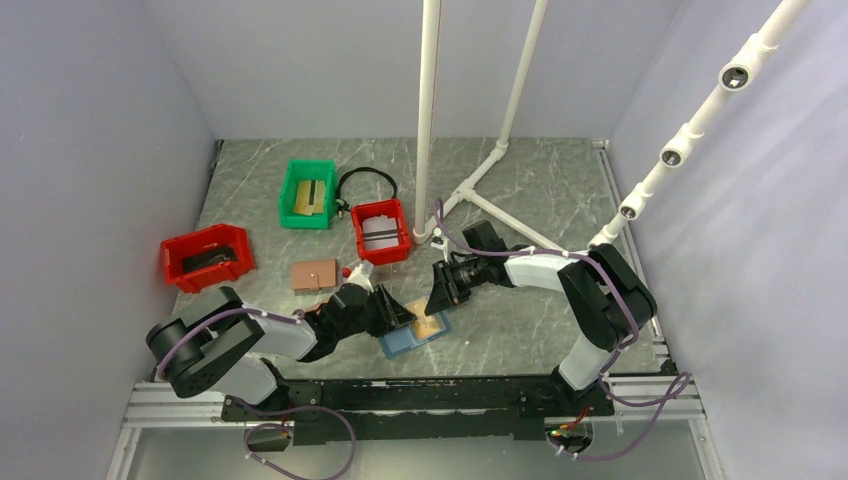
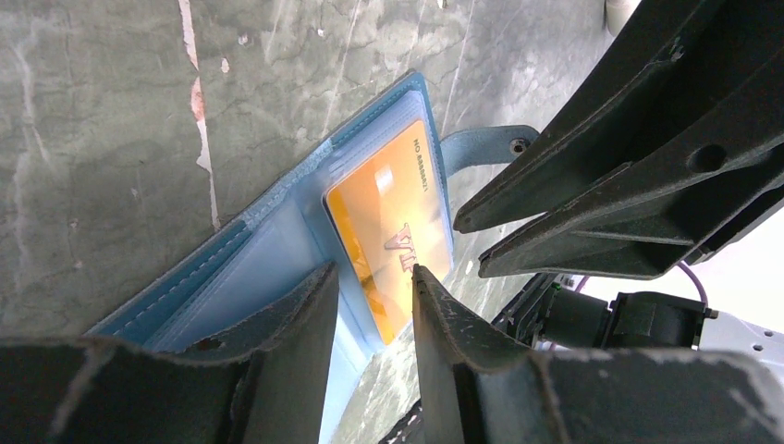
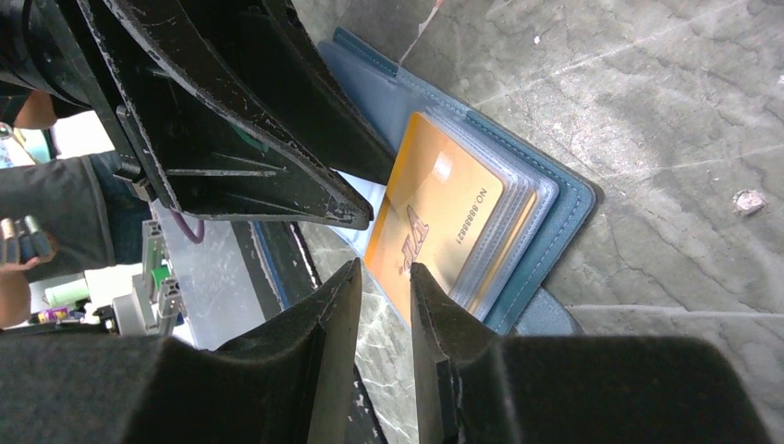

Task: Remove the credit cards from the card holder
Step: Remove the credit card from the card holder.

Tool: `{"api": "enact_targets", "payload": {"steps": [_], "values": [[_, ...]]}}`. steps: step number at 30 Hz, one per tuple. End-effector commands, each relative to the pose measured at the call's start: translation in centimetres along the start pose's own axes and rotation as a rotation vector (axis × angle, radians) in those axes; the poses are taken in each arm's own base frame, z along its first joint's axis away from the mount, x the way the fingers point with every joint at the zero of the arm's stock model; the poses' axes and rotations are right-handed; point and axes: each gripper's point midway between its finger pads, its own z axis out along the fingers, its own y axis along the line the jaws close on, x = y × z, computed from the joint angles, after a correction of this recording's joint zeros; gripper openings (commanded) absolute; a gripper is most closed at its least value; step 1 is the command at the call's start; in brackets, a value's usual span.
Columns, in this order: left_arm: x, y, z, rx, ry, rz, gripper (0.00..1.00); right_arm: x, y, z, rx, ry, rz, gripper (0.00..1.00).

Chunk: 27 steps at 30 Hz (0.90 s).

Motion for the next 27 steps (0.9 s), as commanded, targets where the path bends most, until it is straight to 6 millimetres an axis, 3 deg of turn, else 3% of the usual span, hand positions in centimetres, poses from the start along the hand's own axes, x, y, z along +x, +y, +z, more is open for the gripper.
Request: {"api": "enact_targets", "payload": {"steps": [1,27], "values": [[-0.1,-1.1,0.2,0.047,0.006,0.022,0.4,-1.6,1.6,-0.5,-0.04,-0.037,-0.075,0.29],[-0.9,-2.5,-1.1,0.066,-0.028,0.066,0.42,-1.8,2.1,-0.7,-0.061,-0.038,-0.075,0.28]]}}
